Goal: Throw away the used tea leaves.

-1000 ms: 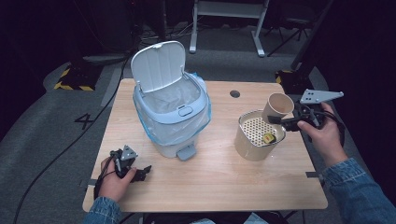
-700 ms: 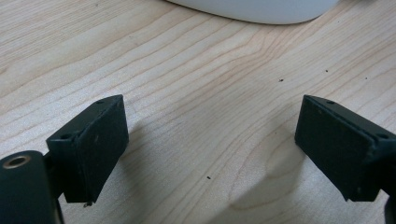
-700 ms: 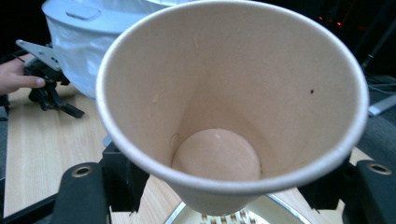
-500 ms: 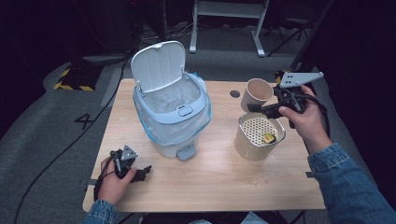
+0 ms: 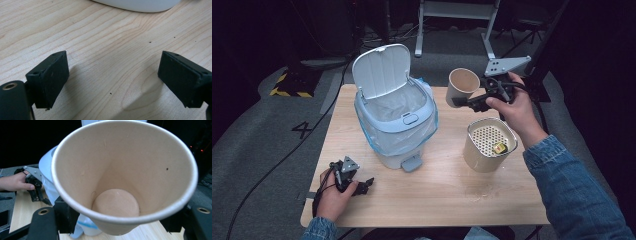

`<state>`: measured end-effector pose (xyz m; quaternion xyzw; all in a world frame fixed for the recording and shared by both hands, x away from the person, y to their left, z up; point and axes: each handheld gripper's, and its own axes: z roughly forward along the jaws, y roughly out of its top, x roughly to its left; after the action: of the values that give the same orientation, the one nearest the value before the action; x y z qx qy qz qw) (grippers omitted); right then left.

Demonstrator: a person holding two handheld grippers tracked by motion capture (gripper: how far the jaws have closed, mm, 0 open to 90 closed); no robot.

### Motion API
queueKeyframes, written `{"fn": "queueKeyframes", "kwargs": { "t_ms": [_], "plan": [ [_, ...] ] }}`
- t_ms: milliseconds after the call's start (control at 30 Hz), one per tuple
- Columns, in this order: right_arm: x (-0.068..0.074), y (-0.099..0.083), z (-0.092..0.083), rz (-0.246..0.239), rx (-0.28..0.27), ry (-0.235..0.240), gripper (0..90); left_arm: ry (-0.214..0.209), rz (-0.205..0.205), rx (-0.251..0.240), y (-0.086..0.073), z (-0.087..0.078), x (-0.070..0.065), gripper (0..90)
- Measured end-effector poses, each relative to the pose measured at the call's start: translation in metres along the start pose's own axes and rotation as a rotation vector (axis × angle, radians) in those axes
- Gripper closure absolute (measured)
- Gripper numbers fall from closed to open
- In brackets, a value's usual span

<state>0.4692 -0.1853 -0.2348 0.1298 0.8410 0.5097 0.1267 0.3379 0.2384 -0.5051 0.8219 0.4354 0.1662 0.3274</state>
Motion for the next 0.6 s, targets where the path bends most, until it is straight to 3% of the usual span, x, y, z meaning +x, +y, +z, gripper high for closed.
{"fn": "queueKeyframes", "kwargs": {
  "t_ms": [300, 600],
  "plan": [
    [0.003, 0.027, 0.033, -0.014, -0.038, 0.025, 29.6, -0.006, -0.001, 0.001, 0.000, 0.000, 0.000, 9.8],
    [0.010, 0.045, 0.068, -0.050, -0.037, 0.026, 29.3, -0.004, -0.003, 0.001, 0.000, 0.000, -0.001, 10.0]
  ]
}}
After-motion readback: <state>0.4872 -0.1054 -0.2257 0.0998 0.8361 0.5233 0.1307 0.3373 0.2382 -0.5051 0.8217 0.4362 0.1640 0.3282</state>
